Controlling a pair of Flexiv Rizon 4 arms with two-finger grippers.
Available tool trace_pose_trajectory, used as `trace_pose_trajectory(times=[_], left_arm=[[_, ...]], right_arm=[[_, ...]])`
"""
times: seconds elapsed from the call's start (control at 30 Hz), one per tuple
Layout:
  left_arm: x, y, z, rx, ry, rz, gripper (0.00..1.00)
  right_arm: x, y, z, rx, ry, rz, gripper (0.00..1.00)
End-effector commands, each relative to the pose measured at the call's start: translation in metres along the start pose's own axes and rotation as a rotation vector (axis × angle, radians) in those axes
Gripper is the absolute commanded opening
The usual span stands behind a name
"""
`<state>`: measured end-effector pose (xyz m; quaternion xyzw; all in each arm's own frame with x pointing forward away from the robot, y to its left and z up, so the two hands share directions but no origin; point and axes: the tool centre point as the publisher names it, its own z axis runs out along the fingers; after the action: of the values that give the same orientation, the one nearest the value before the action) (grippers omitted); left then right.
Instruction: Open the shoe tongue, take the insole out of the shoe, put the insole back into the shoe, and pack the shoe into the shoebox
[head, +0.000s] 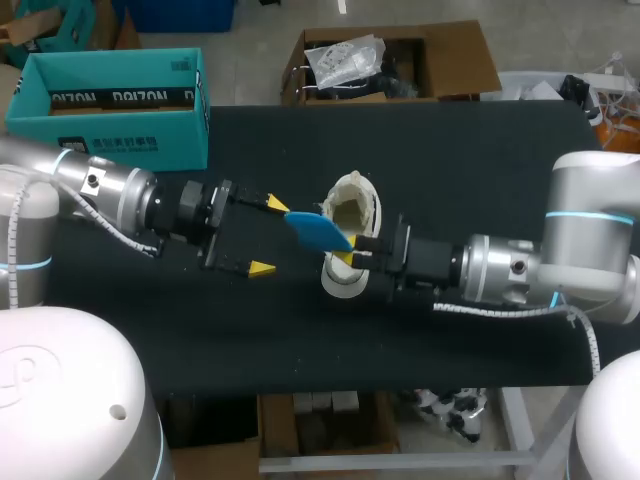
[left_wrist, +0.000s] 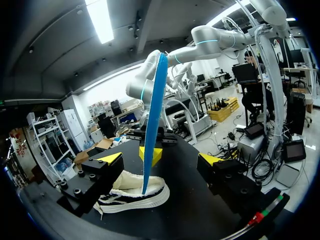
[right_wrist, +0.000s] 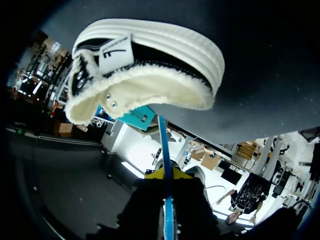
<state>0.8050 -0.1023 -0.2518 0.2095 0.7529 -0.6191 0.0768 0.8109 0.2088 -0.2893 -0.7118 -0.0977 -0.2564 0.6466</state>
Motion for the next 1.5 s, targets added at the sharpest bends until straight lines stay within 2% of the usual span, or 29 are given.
trace_pose_trajectory(times=[0.03,0.2,0.33,0.5,0.57,0.8,1.03,1.2,1.3,1.5], left_arm=[[0.002,-0.001,0.001,-0.001,-0.018,0.001,1.00],[0.002,-0.001,0.001,-0.001,-0.018,0.001,1.00],[-0.001,0.004,0.009,-0.025,0.008,0.093,1.00],[-0.016,0.013,0.018,0.003,0.051,0.140,1.00],[-0.024,0.016,0.023,-0.018,0.045,0.132,1.00],[-0.043,0.028,0.037,0.001,0.104,0.147,1.00],[-0.049,0.049,0.053,0.007,0.155,0.147,1.00],[-0.054,0.057,0.057,0.013,0.151,0.137,1.00],[-0.055,0.059,0.058,0.015,0.155,0.141,0.88],[-0.058,0.063,0.061,0.009,0.161,0.142,0.73]], right_arm=[[-0.001,0.002,0.000,0.008,0.006,-0.001,0.00],[-0.001,0.002,0.000,0.008,0.006,-0.001,0.00],[0.002,0.005,0.001,-0.008,-0.020,-0.016,0.00],[0.004,0.008,-0.006,-0.035,-0.015,-0.072,0.00],[0.006,0.012,-0.009,-0.028,-0.003,-0.092,0.00],[0.015,0.032,-0.013,-0.031,0.006,-0.095,0.00],[0.025,0.050,-0.016,-0.016,0.015,-0.099,0.00],[0.029,0.055,-0.015,-0.023,0.024,-0.099,0.00],[0.031,0.055,-0.015,-0.034,0.029,-0.101,0.00],[0.033,0.057,-0.014,-0.039,0.030,-0.104,0.00]])
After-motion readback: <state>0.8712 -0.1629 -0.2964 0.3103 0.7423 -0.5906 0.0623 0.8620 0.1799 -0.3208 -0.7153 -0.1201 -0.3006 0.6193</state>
